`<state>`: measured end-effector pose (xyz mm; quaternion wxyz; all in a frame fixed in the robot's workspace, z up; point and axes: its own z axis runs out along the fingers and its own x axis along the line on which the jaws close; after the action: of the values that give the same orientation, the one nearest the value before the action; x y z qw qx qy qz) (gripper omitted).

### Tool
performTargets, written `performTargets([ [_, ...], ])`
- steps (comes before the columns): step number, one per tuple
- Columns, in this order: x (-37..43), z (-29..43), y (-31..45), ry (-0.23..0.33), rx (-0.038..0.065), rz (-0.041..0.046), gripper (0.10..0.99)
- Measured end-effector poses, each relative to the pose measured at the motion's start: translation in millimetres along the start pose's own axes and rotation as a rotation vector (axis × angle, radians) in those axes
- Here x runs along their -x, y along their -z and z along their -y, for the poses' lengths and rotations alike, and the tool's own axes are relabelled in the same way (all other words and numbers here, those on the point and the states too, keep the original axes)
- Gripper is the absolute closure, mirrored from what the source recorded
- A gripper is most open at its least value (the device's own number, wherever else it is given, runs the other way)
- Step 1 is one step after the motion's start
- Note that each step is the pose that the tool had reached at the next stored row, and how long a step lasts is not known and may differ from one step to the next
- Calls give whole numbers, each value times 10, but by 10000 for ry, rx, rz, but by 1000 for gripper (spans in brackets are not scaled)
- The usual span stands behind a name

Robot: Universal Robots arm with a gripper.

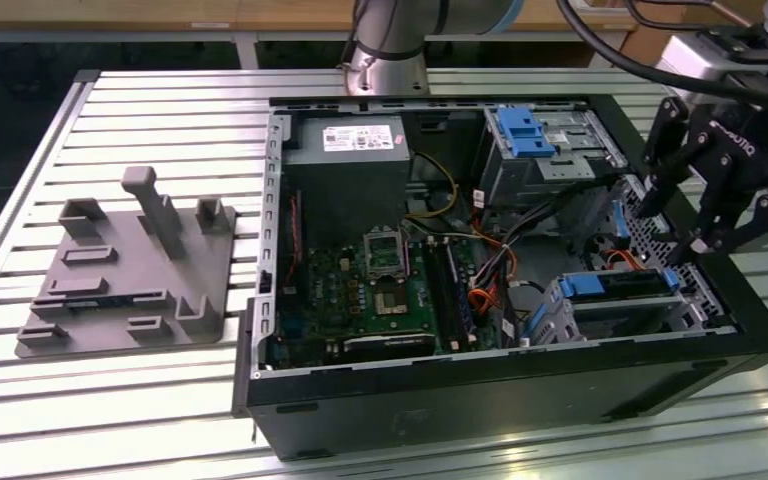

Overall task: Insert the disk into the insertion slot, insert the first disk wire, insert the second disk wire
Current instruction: 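Insert the second disk wire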

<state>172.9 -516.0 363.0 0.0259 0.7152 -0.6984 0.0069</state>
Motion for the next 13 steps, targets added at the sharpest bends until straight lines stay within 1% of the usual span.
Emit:
performTargets([
  [3, 137, 3, 5, -5, 5, -168, 494],
  [4, 175, 4, 5, -7, 13, -247, 494],
  [5, 207, 5, 6, -8, 39, -365, 494],
  [6, 232, 5, 7, -10, 94, -529, 494],
  [9, 292, 6, 10, -10, 331, -1062, 494],
  [10, 315, 7, 11, -11, 395, -1246, 494],
  [11, 342, 8, 12, -15, 435, -1413, 494],
  [12, 371, 8, 13, -19, 458, -1534, 494],
  [13, 404, 9, 15, -21, 470, -1622, 494],
])
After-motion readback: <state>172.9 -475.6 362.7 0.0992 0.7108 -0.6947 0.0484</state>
